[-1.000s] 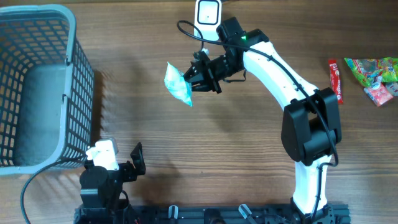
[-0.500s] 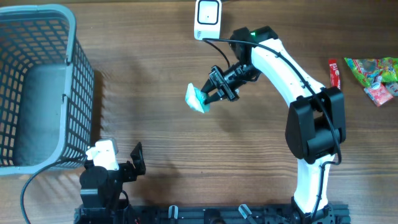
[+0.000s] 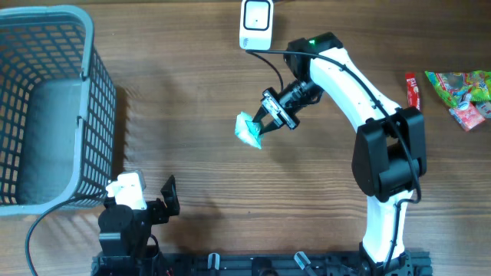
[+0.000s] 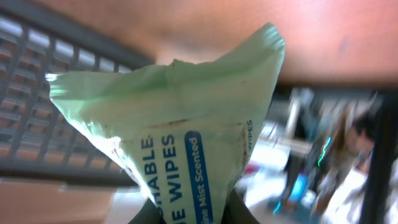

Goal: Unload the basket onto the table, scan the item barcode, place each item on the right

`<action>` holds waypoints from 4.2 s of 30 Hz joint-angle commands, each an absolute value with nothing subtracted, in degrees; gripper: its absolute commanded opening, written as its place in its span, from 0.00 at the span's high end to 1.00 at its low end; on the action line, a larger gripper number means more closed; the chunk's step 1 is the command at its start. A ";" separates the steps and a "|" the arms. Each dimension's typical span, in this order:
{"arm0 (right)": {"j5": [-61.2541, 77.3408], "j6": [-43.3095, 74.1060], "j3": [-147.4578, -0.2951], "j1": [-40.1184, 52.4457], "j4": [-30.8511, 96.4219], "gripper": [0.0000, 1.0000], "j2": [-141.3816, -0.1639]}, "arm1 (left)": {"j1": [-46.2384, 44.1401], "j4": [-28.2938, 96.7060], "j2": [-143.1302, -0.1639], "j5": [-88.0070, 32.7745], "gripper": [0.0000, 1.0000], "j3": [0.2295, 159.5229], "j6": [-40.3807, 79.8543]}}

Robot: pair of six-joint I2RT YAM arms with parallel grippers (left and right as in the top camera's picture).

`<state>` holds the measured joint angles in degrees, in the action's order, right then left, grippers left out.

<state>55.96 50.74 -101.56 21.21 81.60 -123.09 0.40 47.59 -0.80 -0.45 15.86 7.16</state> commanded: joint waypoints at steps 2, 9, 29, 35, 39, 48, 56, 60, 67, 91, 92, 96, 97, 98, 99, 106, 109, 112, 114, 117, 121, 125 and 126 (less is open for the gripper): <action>53.01 43.27 -101.73 21.19 60.16 0.95 -122.37 | 0.10 47.46 -0.49 0.08 0.00 15.64 6.24; 44.91 48.60 -107.61 21.54 40.21 0.95 -122.21 | 0.10 47.46 -0.49 0.08 0.00 15.64 6.24; -15.68 53.80 -111.70 22.81 7.49 0.95 -130.69 | 0.10 47.46 -0.49 0.08 0.00 15.64 6.24; -15.25 53.98 -111.70 23.46 3.64 0.95 -135.94 | 0.10 47.46 -0.49 0.08 0.00 15.64 6.24; -14.74 54.02 -111.72 23.94 2.39 0.95 -136.09 | 0.10 47.46 -0.49 0.08 0.00 15.64 6.24; -21.30 53.78 -114.61 20.40 28.23 0.95 -125.84 | 0.10 47.46 -0.49 0.08 0.00 15.64 6.24; -34.09 54.98 -114.30 6.79 71.94 0.95 -117.80 | 0.10 47.46 -0.49 0.05 0.00 15.64 6.24; -34.74 63.40 -111.37 -1.80 84.88 0.96 -117.82 | 0.10 47.46 -0.49 0.08 0.00 15.64 6.24; -32.71 62.92 -97.23 -16.95 79.94 0.96 -117.82 | 0.10 47.46 -0.49 0.08 0.00 15.64 6.24; 8.12 24.14 -92.03 -10.96 69.71 0.00 -71.42 | 0.10 47.46 -0.49 0.08 0.00 15.64 6.24; 8.73 24.10 -92.03 -10.31 70.76 0.00 -68.31 | 0.10 47.46 -0.49 0.08 0.00 15.64 6.24; 9.02 27.51 -92.03 -9.72 77.21 0.00 -50.50 | 0.10 47.46 -0.49 0.08 0.00 15.64 6.24; 9.04 27.49 -92.03 -9.72 77.23 0.00 -47.59 | 0.10 47.46 -0.49 0.05 0.00 15.64 6.24; 9.04 27.49 -92.03 -9.72 77.25 0.00 -45.15 | 0.10 47.46 -0.49 0.08 0.00 15.64 6.24; 9.04 27.49 -92.03 -9.72 77.23 0.00 -43.13 | 0.10 47.46 -0.49 0.08 0.00 15.64 6.24; 6.72 16.38 -91.79 -9.72 81.10 0.00 -32.60 | 0.10 47.46 -0.49 0.08 0.00 15.64 6.24; 8.25 10.94 -88.55 -9.04 78.32 0.01 -29.93 | 0.10 47.46 -0.49 0.08 0.00 15.64 6.24; 12.03 8.75 -80.42 -7.44 67.85 0.00 -24.16 | 0.10 47.46 -0.49 0.08 0.00 15.64 6.24; 15.11 9.02 -72.34 -7.46 58.52 0.00 -17.65 | 0.10 47.46 -0.49 0.08 0.00 15.64 6.24; 18.57 9.19 -60.10 -7.46 46.41 0.00 -9.34 | 0.10 47.46 -0.49 0.08 0.00 15.64 6.24; 20.95 11.38 -45.23 -7.46 28.97 0.00 -2.39 | 0.10 47.46 -0.49 0.08 0.00 15.64 6.24; 21.06 15.64 -31.48 -7.46 10.15 0.00 -0.25 | 0.10 47.46 -0.49 0.08 0.00 15.64 6.24; 21.06 15.64 -28.91 -7.44 6.83 0.00 -0.25 | 0.10 47.46 -0.49 0.05 0.00 15.64 6.24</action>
